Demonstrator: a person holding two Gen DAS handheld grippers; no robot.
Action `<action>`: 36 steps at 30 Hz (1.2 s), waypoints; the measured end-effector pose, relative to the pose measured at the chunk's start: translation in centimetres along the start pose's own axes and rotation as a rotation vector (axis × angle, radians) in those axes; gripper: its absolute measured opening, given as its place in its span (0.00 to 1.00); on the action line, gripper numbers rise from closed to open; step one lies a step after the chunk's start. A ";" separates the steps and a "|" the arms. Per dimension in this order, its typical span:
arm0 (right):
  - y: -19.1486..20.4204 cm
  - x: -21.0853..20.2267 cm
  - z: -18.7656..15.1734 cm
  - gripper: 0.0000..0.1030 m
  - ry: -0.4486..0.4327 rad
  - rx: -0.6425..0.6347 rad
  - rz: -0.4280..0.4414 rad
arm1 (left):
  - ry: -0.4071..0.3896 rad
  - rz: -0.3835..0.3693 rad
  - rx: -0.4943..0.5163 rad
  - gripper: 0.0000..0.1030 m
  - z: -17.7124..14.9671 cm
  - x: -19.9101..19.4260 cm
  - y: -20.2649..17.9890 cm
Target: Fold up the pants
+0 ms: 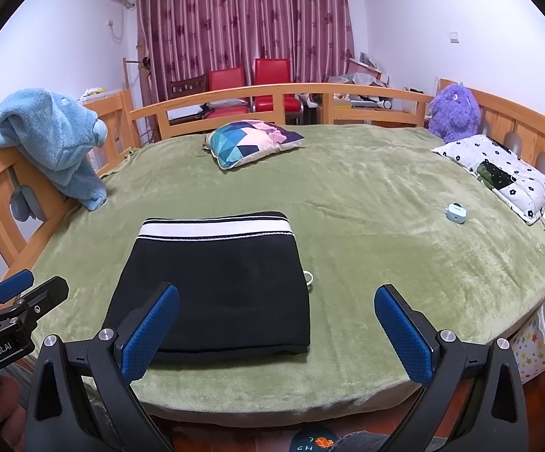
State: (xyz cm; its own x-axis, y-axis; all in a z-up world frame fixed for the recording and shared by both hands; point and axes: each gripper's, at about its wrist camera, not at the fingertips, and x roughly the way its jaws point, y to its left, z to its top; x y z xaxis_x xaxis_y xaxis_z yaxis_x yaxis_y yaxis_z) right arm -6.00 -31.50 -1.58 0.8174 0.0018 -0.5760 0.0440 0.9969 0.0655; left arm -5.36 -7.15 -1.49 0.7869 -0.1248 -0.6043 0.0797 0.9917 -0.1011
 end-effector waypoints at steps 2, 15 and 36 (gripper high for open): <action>0.0 0.0 0.0 0.99 0.000 0.000 -0.002 | -0.001 0.000 0.002 0.83 0.0 0.0 -0.1; -0.2 0.1 -0.1 0.99 0.001 0.002 -0.003 | -0.002 0.000 0.001 0.83 0.0 0.0 -0.2; -0.3 0.1 -0.3 0.99 -0.001 0.000 -0.007 | -0.004 -0.004 -0.001 0.83 0.0 -0.1 -0.2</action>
State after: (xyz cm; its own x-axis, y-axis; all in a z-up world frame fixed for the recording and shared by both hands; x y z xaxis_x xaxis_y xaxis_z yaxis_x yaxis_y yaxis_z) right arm -6.13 -31.79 -1.86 0.8178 -0.0056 -0.5755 0.0498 0.9969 0.0610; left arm -5.44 -7.34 -1.46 0.7890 -0.1283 -0.6008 0.0821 0.9912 -0.1038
